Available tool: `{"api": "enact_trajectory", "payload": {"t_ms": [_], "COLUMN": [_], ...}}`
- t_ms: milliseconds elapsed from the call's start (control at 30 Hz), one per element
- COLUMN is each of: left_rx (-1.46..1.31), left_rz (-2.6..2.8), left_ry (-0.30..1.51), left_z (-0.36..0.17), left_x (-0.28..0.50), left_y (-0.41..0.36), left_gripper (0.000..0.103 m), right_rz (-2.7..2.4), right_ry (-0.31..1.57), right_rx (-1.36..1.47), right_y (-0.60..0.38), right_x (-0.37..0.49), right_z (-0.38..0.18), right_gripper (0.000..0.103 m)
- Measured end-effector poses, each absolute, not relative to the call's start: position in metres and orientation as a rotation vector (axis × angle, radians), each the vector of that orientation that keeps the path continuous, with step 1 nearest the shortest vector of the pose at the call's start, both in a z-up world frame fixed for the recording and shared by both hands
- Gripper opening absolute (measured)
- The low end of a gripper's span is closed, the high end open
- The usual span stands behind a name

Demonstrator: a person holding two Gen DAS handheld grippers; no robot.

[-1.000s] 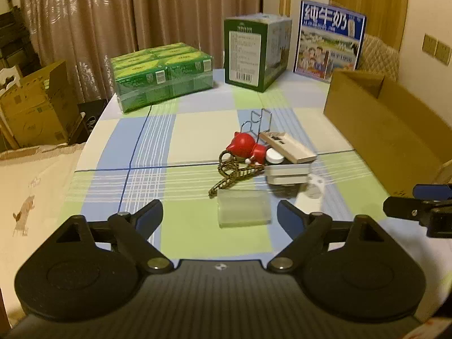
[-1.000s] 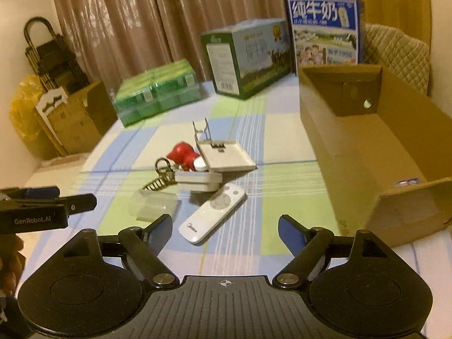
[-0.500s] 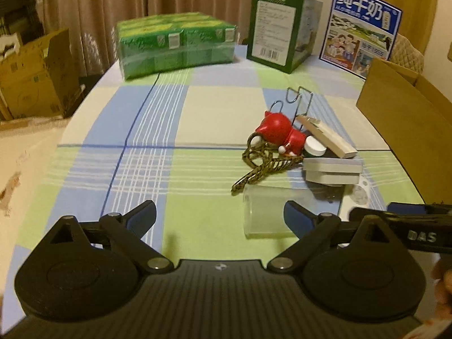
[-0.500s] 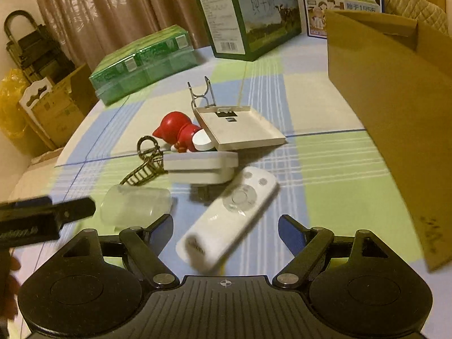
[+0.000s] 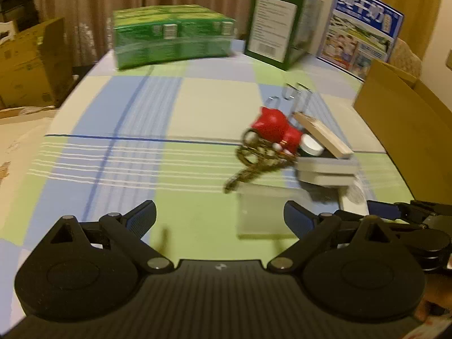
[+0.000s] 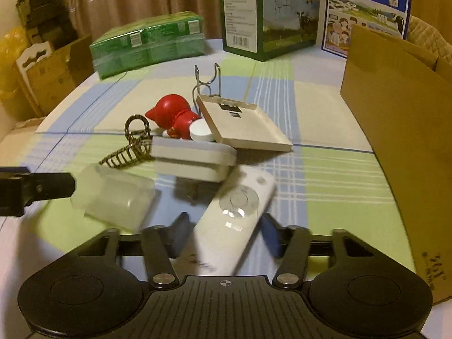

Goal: Organize rigid objects
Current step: 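Grasp the white remote with the right tool while the left tool grasps the plastic cup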

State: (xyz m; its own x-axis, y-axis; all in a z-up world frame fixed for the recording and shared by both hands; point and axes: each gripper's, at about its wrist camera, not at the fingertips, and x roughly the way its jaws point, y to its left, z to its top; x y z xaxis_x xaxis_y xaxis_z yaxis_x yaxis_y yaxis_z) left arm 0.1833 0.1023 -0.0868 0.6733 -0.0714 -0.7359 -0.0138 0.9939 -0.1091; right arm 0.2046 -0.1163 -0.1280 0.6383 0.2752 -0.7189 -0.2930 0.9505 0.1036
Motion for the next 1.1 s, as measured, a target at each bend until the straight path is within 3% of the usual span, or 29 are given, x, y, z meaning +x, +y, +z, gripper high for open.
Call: {"api": "enact_trajectory", "payload": {"t_ms": [100, 333, 433, 600, 667, 700, 900, 1100], "left_rx": [-0.106, -0.087, -0.073, -0.039, -0.017, -0.006, 0.035, 0.131], "left_rz": [-0.068, -0.082, -0.087, -0.079, -0.078, -0.078, -0.075, -0.03], "left_ry": [0.834, 0.829, 0.829, 0.822, 0.818, 0.817, 0.807, 0.774], "left_z": [-0.09, -0.097, -0.1, -0.104, -0.106, -0.107, -0.113, -0.117], "left_x": [0.183, 0.184, 0.185, 0.186, 0.186, 0.186, 0.192, 0.193], "left_y": [0.091, 0.073, 0.067, 0.061, 0.058, 0.056, 0.044, 0.035], "left_gripper": [0.095, 0.095, 0.095, 0.095, 0.095, 0.095, 0.095, 0.083], "right_rz": [0.331, 0.315, 0.308, 0.308, 0.315, 0.316, 0.325, 0.322], "right_ry": [0.822, 0.813, 0.794, 0.773, 0.769, 0.767, 0.783, 0.79], "right_rx": [-0.029, -0.04, -0.054, -0.062, -0.068, -0.068, -0.043, -0.029], "right_y": [-0.132, -0.161, -0.161, -0.157, -0.156, -0.157, -0.161, -0.165], "right_x": [0.195, 0.177, 0.179, 0.187, 0.187, 0.187, 0.184, 0.182], "right_z": [-0.126, -0.127, -0.13, -0.132, -0.132, -0.132, -0.13, -0.129], "right_gripper": [0.037, 0.038, 0.047, 0.049, 0.047, 0.038, 0.037, 0.037]}}
